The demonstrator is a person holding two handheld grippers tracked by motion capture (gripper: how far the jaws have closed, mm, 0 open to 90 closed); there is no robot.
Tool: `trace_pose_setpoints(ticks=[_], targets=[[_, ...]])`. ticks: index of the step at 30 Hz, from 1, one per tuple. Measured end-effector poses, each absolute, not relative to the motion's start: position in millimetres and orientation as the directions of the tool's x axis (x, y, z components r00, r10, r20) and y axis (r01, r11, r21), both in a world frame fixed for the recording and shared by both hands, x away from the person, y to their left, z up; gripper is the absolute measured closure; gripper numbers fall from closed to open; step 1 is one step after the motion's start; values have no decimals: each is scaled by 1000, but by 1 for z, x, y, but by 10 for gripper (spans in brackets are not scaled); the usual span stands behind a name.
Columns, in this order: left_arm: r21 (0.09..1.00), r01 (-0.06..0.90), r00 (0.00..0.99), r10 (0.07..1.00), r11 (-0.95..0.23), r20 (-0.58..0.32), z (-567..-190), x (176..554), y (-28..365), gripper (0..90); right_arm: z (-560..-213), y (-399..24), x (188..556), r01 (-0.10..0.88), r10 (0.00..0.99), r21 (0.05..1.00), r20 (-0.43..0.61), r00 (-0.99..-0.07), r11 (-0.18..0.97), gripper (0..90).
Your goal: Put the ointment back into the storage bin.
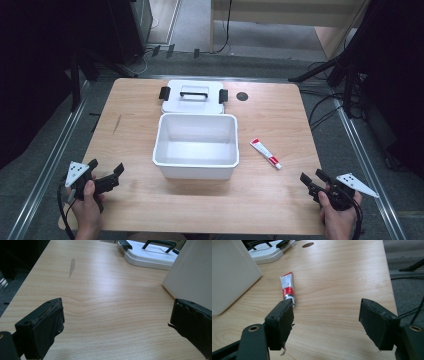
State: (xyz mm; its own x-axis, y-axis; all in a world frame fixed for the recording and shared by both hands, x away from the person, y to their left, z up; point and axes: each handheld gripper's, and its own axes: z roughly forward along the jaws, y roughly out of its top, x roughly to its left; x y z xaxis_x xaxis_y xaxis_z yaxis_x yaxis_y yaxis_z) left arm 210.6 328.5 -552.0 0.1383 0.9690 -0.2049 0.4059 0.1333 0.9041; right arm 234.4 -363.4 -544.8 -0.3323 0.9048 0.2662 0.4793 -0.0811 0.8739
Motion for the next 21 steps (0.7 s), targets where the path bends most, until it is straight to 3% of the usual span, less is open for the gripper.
trace_pose_setpoints(ticks=[5, 10, 13, 21], targets=[[903, 405, 140, 967, 142, -214, -552, 210, 329, 0, -537, -352, 245, 548, 924, 836, 174, -340, 43, 306], [903, 404, 138, 966, 146, -219, -552, 211, 330, 0, -528, -341, 254, 588, 912, 802, 158, -378, 105, 311], [901, 407, 138, 965, 149, -222, -552, 211, 330, 0, -518, -328, 267, 632, 904, 748, 105, -414, 203, 313], [901, 409, 143, 965, 145, -220, -552, 211, 330, 0, -502, -309, 292, 703, 886, 638, 68, -459, 315, 308]])
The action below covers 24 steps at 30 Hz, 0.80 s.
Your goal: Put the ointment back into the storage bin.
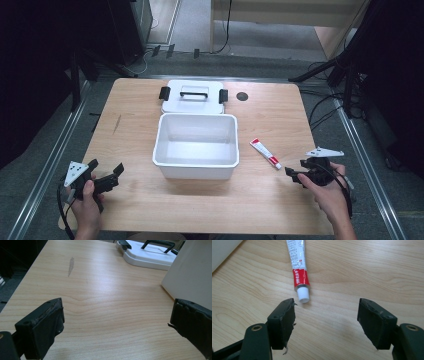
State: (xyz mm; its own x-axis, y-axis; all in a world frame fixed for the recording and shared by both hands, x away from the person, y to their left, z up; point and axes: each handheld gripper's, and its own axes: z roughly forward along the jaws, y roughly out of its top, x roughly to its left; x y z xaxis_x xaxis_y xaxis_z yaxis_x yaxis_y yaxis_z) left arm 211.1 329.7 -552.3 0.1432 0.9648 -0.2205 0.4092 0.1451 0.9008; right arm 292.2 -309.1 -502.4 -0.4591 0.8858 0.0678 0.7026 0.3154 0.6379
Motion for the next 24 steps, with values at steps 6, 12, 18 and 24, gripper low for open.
trace_pose_setpoints(ticks=[6, 12, 18, 24], targets=[[899, 413, 144, 964, 146, -223, -552, 211, 330, 0, -496, -294, 311, 732, 858, 540, 37, -512, 414, 289], [898, 414, 146, 963, 148, -226, -552, 212, 331, 0, -490, -275, 332, 752, 828, 421, 3, -561, 508, 274], [897, 415, 145, 962, 152, -231, -553, 212, 331, 0, -489, -247, 349, 753, 787, 263, -39, -616, 603, 252], [895, 419, 147, 961, 154, -234, -552, 212, 331, 0, -485, -232, 364, 752, 773, 202, -52, -632, 628, 255]])
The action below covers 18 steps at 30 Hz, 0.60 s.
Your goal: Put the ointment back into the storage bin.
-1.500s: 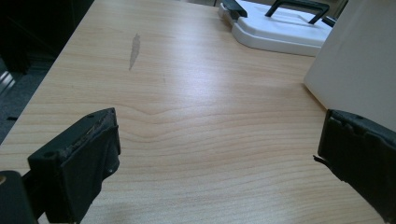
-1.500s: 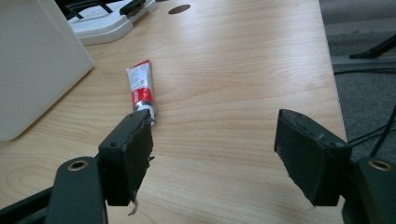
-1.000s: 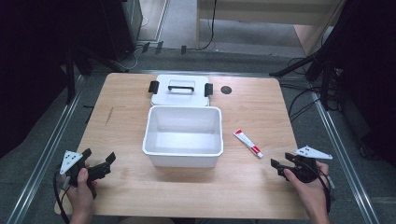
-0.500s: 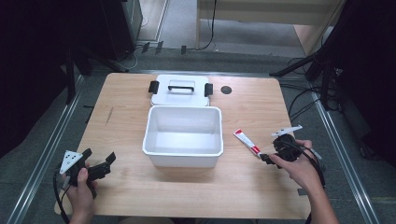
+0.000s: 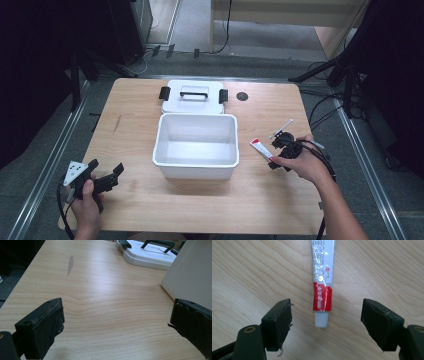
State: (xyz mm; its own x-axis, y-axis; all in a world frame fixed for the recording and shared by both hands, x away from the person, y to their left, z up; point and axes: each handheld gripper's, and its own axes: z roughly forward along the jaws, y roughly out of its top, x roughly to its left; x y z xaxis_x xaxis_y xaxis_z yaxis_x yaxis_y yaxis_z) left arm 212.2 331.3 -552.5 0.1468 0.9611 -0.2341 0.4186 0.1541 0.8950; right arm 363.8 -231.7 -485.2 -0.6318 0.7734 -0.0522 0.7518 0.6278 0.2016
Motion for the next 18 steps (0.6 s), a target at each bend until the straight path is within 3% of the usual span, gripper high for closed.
trace_pose_setpoints(ticks=[4, 11, 18], targets=[[895, 418, 147, 961, 155, -236, -553, 212, 331, 0, -486, -225, 372, 762, 775, 155, -53, -630, 629, 274], [893, 420, 148, 959, 159, -240, -553, 212, 332, 0, -493, -211, 385, 781, 782, 40, -53, -621, 623, 391], [892, 421, 147, 958, 164, -246, -553, 212, 332, 0, -496, -202, 392, 799, 799, 25, -53, -599, 601, 531]])
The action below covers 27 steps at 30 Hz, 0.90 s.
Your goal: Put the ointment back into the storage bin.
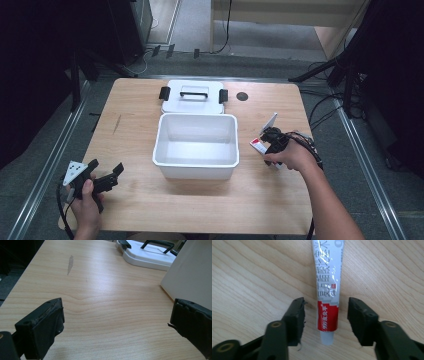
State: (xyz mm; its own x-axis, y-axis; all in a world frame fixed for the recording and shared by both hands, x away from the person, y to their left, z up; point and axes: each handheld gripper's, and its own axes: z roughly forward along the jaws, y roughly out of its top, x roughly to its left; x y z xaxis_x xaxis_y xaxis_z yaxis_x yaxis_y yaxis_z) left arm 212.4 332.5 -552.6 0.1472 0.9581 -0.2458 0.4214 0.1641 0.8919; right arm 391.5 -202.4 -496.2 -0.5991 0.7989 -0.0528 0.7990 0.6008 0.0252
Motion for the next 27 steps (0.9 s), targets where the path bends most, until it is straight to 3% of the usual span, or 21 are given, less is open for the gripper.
trace_pose_setpoints(ticks=[9, 27], targets=[[889, 426, 147, 957, 168, -251, -553, 213, 333, 0, -504, -195, 395, 799, 798, -9, -58, -600, 601, 711], [889, 427, 146, 957, 168, -252, -553, 213, 333, 0, -482, -200, 392, 800, 802, 58, -19, -598, 598, 725]])
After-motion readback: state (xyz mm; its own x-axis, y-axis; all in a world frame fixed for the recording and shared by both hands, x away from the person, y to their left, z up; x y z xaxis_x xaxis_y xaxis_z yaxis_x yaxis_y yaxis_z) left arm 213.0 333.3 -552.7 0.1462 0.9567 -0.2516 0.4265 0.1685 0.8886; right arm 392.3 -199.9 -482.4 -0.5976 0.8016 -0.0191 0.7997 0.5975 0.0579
